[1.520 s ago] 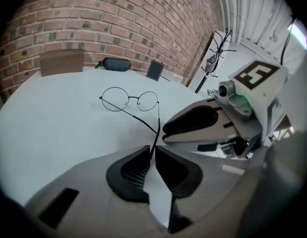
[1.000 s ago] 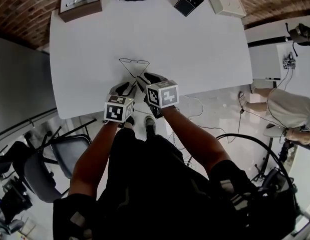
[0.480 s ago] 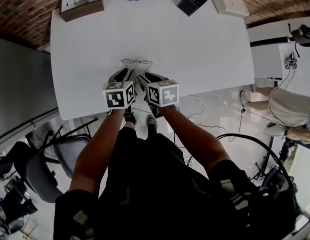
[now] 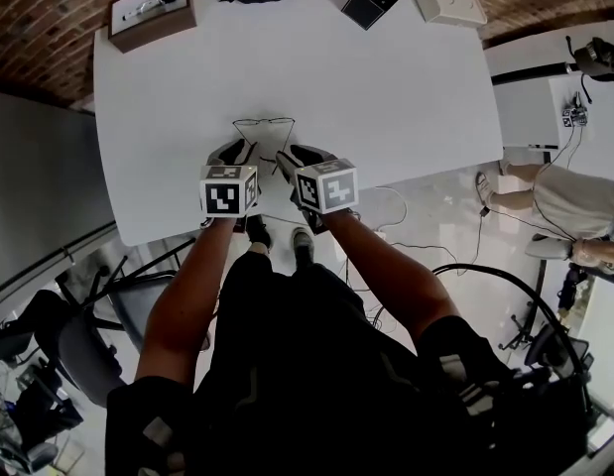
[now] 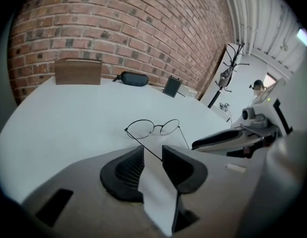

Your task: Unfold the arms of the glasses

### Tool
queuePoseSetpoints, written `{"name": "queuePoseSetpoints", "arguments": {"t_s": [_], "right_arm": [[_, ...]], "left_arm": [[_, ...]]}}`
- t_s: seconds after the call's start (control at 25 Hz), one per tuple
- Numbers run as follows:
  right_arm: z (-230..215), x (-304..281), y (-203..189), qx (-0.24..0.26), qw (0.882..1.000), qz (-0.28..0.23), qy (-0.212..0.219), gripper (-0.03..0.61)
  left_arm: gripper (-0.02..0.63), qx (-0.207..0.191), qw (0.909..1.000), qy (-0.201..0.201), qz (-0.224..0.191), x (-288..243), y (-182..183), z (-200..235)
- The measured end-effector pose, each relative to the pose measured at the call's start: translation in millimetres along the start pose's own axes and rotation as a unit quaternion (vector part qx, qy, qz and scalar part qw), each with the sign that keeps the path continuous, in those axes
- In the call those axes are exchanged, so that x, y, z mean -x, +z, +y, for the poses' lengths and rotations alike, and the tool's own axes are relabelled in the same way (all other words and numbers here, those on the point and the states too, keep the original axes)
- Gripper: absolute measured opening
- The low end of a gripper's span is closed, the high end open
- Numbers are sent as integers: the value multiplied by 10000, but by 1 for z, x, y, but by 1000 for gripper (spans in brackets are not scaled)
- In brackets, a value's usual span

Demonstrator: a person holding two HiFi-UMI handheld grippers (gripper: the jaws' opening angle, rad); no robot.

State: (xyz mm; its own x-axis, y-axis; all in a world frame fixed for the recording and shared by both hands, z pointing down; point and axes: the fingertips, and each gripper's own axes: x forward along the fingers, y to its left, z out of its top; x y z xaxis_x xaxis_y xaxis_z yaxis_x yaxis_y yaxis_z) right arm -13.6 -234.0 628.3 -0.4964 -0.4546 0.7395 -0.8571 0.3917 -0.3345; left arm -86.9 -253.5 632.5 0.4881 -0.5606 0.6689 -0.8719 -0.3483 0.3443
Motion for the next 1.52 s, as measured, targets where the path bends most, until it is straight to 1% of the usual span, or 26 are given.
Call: {"name": "queuePoseSetpoints", "arguments": {"t_s": [0.12, 0.24, 0.32, 0.48, 0.76, 0.96, 1.12, 1.24, 1.36, 1.52], "right_arm": [[-5, 2, 2, 23, 10000, -12, -33, 114], [-10, 4, 3, 42, 10000, -26, -29, 114], [-13, 4, 4, 84, 9999, -40, -48, 114], [-21, 6, 8, 204, 9997, -80, -70, 114], [-32, 8, 14, 389, 9990, -176, -160, 114], [-33, 10, 14, 505, 9983, -242, -167, 114], [-33, 10, 14, 654, 9975, -234, -152, 114], [-32, 10, 15, 784, 9965, -245, -126, 112], [-34, 10, 16, 836, 9959, -290, -177, 112], [-31, 11, 16, 1187, 9919, -326, -323, 114]], "left_arm": [[118, -296, 9995, 81, 28, 5, 1, 7], [118, -378, 9992, 60, 70, 8, 0, 11], [118, -384, 9992, 90, 65, 11, 0, 16], [118, -260, 9996, 84, 81, 16, -2, 23], [118, -328, 9994, 79, 106, 20, -7, 21], [118, -168, 9997, 152, 37, 20, -6, 24], [118, -277, 9995, 136, 47, 21, -6, 25], [118, -315, 9994, 49, 109, 22, -6, 23], [118, -373, 9992, 63, 120, 21, -6, 24], [118, -429, 9990, -29, 91, 22, -8, 16]]}}
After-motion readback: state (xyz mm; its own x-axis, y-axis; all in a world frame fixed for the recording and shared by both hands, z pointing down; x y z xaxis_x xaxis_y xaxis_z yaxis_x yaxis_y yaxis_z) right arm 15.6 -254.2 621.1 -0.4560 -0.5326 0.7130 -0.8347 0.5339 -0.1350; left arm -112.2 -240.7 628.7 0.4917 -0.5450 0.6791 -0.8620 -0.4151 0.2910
